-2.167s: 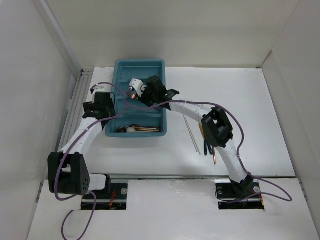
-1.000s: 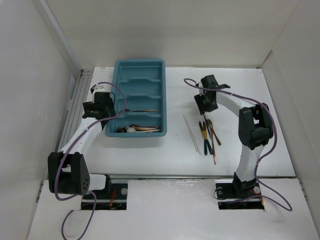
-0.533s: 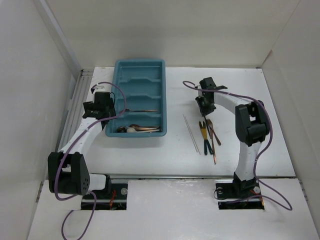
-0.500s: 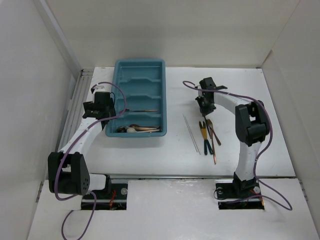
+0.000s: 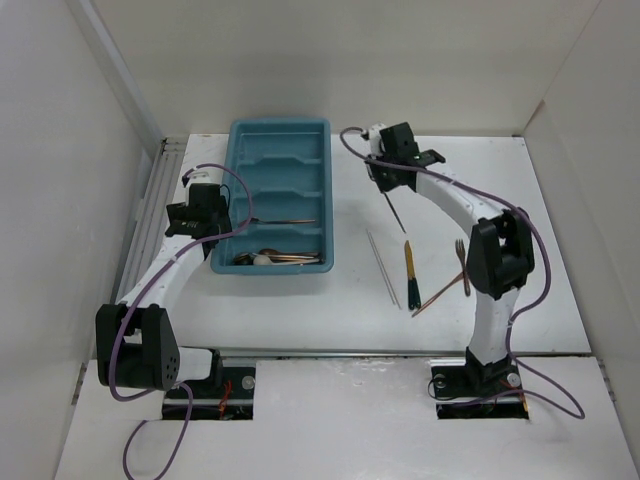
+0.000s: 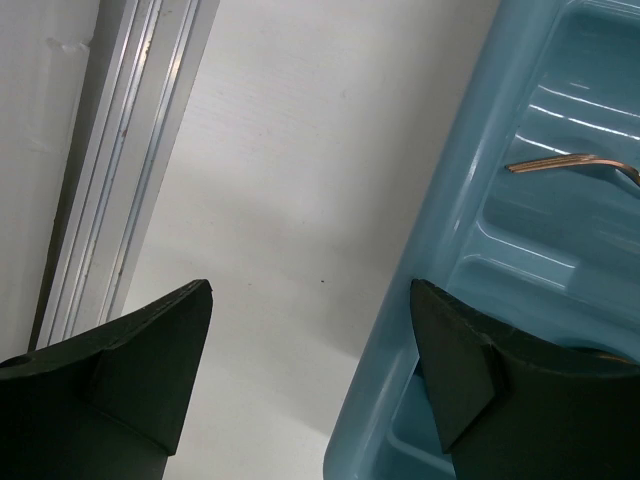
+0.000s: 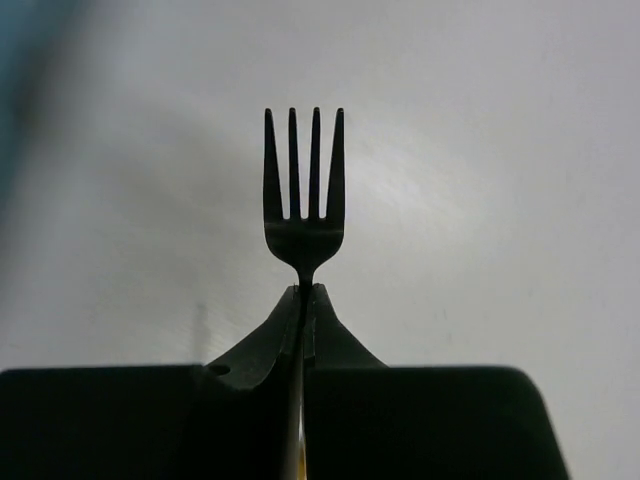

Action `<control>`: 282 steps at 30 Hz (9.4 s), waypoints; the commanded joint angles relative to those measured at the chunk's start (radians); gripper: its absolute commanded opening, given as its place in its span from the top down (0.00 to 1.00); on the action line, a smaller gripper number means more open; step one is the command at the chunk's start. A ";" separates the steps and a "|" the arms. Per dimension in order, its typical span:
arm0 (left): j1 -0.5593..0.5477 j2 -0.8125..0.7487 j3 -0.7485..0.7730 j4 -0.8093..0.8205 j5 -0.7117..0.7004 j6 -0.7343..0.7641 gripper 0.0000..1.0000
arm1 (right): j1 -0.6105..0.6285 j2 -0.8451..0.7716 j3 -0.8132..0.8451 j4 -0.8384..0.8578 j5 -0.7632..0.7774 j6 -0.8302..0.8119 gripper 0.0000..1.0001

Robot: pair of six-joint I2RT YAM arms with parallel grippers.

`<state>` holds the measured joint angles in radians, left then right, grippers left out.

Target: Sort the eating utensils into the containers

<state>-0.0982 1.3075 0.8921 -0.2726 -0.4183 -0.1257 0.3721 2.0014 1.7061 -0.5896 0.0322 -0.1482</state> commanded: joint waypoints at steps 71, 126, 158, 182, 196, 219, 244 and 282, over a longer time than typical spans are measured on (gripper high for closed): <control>0.003 -0.004 -0.015 0.019 -0.007 0.008 0.21 | -0.452 -0.217 -0.596 -0.036 0.046 0.099 1.00; 0.003 -0.004 -0.024 0.029 -0.027 0.017 0.21 | 0.217 -0.228 -0.444 -0.018 0.049 0.168 0.70; 0.003 -0.013 -0.024 0.029 -0.027 0.017 0.21 | 0.241 -0.268 -0.664 -0.091 0.031 0.338 0.75; -0.026 0.010 0.273 -0.080 0.410 0.264 0.21 | 0.165 -0.447 -0.386 -0.043 0.163 0.248 1.00; -0.175 -0.063 0.343 0.634 1.415 -0.016 0.10 | 0.255 -0.587 -0.258 0.430 -0.193 0.113 1.00; -0.230 0.053 0.278 0.951 1.331 -0.364 0.53 | 0.392 -0.625 -0.276 0.482 -0.202 0.093 1.00; -0.158 0.459 0.550 0.534 0.658 0.998 1.00 | 0.182 -0.636 -0.312 0.409 -0.107 0.042 0.17; -0.147 0.294 0.722 0.052 0.498 0.402 0.17 | 0.338 -0.243 -0.534 -0.052 0.120 0.328 0.14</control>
<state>-0.2485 1.6688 1.6485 -0.1543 0.0944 0.3958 0.7216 1.7809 1.1755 -0.6735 0.1268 0.1120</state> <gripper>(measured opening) 0.826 0.867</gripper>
